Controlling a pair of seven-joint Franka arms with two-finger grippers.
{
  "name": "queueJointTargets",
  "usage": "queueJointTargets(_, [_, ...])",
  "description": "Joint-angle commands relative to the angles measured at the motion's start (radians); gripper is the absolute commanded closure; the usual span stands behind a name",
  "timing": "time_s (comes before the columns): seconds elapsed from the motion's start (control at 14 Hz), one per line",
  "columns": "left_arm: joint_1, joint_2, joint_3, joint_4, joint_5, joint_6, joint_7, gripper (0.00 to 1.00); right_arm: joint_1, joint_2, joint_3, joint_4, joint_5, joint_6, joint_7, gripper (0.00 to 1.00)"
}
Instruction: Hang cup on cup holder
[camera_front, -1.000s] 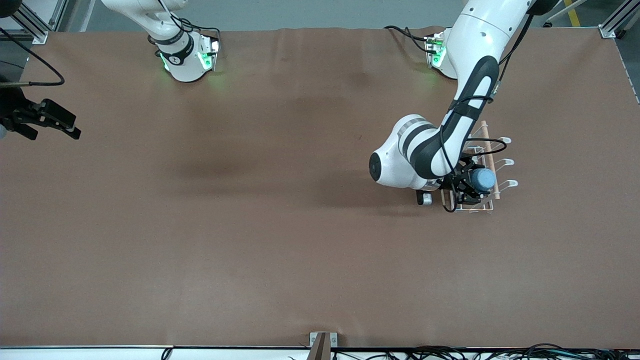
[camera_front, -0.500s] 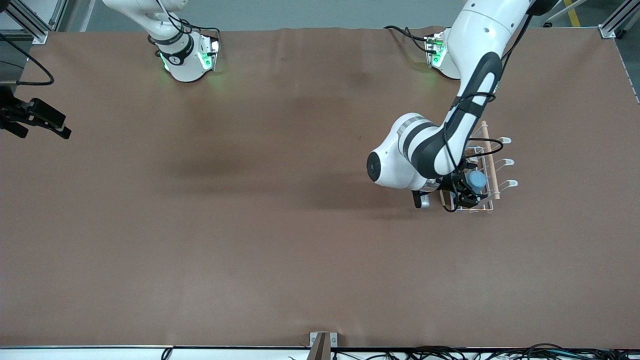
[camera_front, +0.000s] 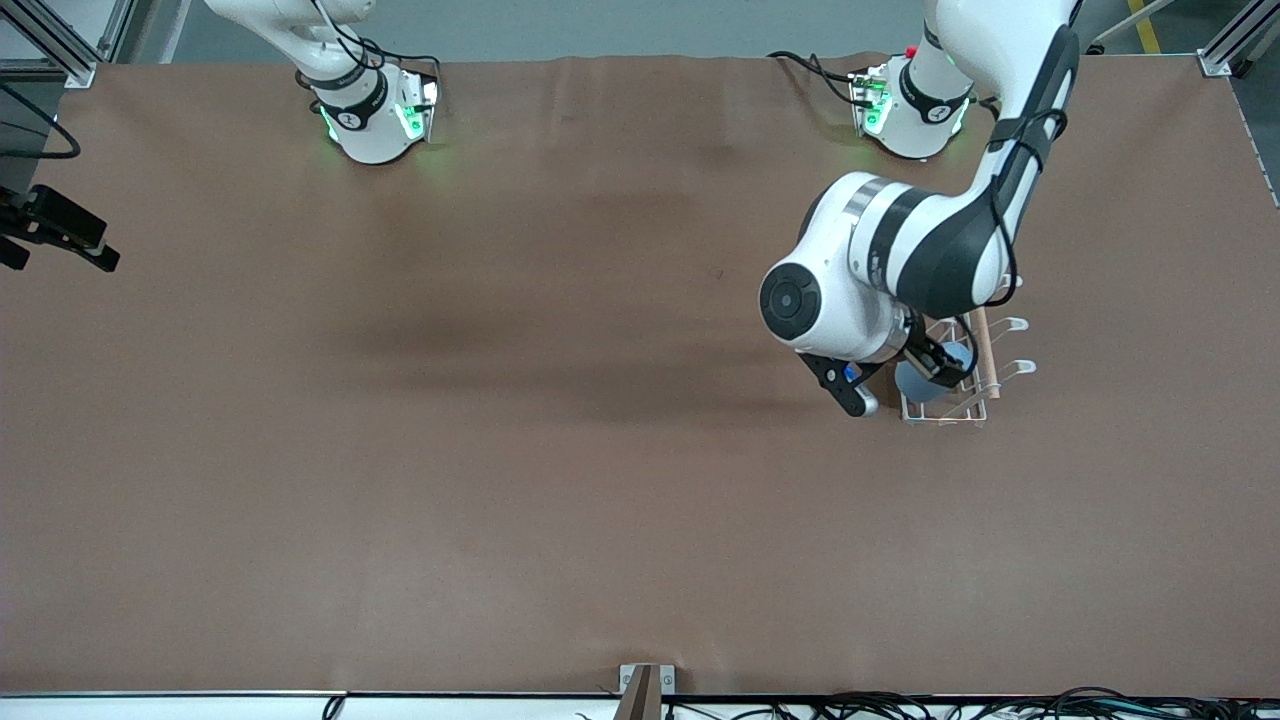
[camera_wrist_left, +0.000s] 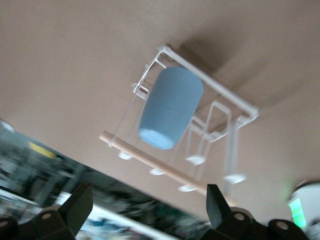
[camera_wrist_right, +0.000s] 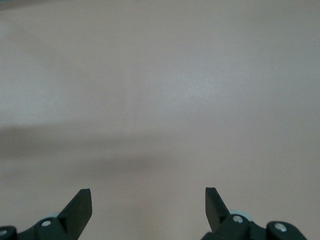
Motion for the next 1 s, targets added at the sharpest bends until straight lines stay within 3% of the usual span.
queueJointTargets(0.0, [0.010,-0.007,-0.008,0.049,-0.089,-0.005,-0.171,0.00,-0.020,0.024,0.014,0.027,0.001,-0.011,0.014,0.00])
queueJointTargets(0.36, [0.083,-0.027,0.000,0.131,-0.254,0.001,-0.392,0.00,-0.014,0.022,0.016,0.015,0.002,-0.021,0.003,0.00])
queueJointTargets(0.64, [0.132,-0.060,-0.006,0.203,-0.258,0.004,-0.475,0.00,-0.010,0.011,0.016,-0.030,0.002,-0.024,0.000,0.00])
queueJointTargets(0.93, [0.223,-0.161,-0.006,0.206,-0.304,0.045,-0.461,0.00,-0.007,0.011,0.017,-0.028,0.001,-0.027,0.000,0.00])
